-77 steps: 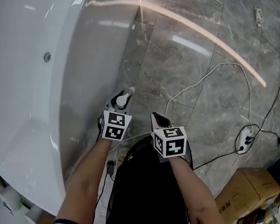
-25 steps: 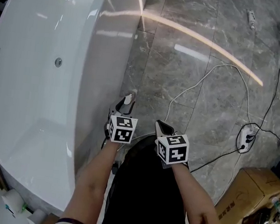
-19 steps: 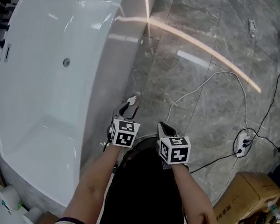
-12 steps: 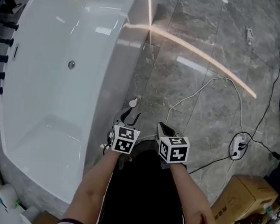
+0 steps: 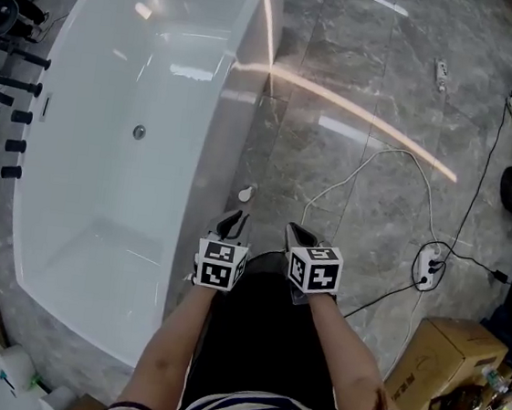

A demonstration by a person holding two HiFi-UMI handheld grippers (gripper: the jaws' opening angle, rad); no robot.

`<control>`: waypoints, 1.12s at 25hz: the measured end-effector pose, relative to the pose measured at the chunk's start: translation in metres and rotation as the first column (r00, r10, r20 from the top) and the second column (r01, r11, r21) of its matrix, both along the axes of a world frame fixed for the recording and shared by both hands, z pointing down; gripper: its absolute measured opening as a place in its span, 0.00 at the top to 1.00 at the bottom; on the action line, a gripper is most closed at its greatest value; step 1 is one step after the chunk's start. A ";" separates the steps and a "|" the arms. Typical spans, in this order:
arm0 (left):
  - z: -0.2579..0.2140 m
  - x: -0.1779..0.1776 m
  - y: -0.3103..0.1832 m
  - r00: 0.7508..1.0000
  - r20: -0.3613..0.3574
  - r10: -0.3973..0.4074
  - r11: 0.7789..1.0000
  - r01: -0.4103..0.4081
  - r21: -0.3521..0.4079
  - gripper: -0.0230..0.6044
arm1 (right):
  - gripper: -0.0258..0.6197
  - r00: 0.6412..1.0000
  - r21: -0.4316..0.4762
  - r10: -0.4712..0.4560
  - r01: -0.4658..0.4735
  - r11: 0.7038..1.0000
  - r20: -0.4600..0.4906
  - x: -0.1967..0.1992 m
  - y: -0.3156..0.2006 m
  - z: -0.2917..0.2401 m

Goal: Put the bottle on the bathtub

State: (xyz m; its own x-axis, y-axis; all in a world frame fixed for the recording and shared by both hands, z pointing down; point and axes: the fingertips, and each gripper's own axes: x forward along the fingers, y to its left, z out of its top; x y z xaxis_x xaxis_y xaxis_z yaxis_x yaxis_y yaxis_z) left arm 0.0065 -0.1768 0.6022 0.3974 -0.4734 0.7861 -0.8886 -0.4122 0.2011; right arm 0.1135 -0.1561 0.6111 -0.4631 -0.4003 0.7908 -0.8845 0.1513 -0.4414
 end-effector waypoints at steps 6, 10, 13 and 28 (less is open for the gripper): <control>-0.038 -0.004 0.014 0.996 -0.074 -0.051 0.998 0.049 -0.031 0.88 | 0.92 1.000 0.036 0.024 -0.024 0.999 0.001 0.001 -0.001 -0.033; -0.065 -0.015 0.029 0.988 -0.115 -0.106 0.993 0.100 -0.057 0.89 | 0.92 0.999 0.053 0.050 -0.051 0.997 0.009 0.001 0.002 -0.057; -0.083 -0.024 0.039 0.979 -0.141 -0.146 0.988 0.138 -0.067 0.89 | 0.92 0.999 0.068 0.044 -0.044 0.997 0.009 -0.002 0.006 -0.072; -0.146 -0.039 0.055 0.968 -0.191 -0.165 0.986 0.162 -0.034 0.90 | 0.92 0.999 0.128 0.036 -0.038 0.991 0.017 -0.024 0.018 -0.132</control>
State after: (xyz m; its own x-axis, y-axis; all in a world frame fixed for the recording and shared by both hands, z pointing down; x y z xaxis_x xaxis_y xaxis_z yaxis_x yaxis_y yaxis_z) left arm -0.0330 -0.1222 0.4558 0.4605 -0.5309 0.7114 -0.8875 -0.2592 0.3811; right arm 0.0891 -0.1383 0.4786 -0.4572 -0.5149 0.7252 -0.8842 0.1749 -0.4332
